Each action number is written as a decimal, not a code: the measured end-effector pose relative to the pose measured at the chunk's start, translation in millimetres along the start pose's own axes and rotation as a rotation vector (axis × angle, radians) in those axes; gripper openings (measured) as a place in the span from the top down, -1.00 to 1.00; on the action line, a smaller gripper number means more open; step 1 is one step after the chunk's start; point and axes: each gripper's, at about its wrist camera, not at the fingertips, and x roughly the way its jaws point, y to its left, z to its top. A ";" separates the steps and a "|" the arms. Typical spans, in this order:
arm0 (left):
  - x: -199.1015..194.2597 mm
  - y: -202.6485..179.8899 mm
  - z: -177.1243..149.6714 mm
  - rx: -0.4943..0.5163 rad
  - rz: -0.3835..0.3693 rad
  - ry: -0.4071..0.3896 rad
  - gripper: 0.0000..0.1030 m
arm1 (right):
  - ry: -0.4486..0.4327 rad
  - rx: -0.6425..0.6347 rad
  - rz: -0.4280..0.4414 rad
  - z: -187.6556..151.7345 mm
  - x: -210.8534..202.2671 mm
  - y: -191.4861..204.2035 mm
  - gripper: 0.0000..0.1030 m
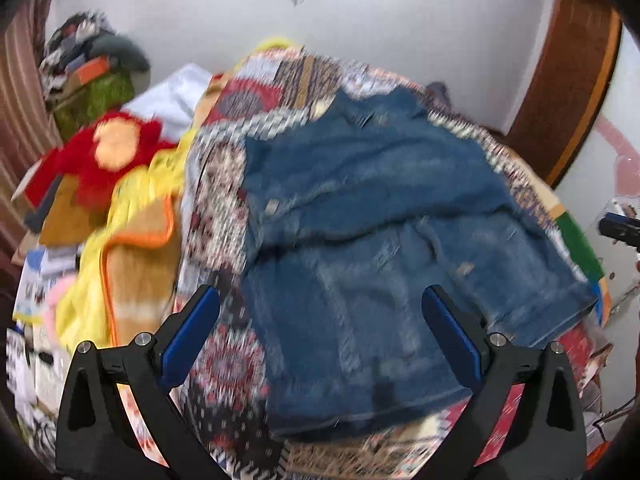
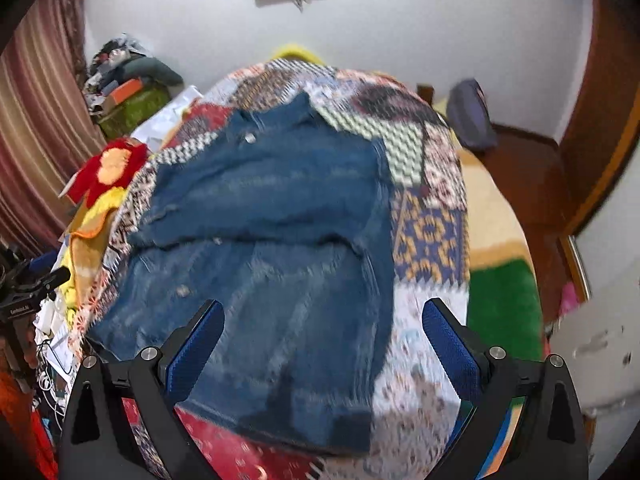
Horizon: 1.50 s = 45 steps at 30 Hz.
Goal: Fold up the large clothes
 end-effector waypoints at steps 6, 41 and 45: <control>24.9 24.1 -46.0 -0.114 0.090 0.128 -0.98 | 0.111 0.095 0.035 -35.6 21.9 -20.7 -0.92; 30.9 26.6 -41.7 -0.245 -0.023 0.060 0.61 | 0.033 0.185 0.203 -37.0 33.1 -30.9 0.61; 19.7 15.2 1.4 -0.158 -0.001 -0.007 0.64 | -0.018 0.140 0.216 -5.6 35.5 -20.1 0.68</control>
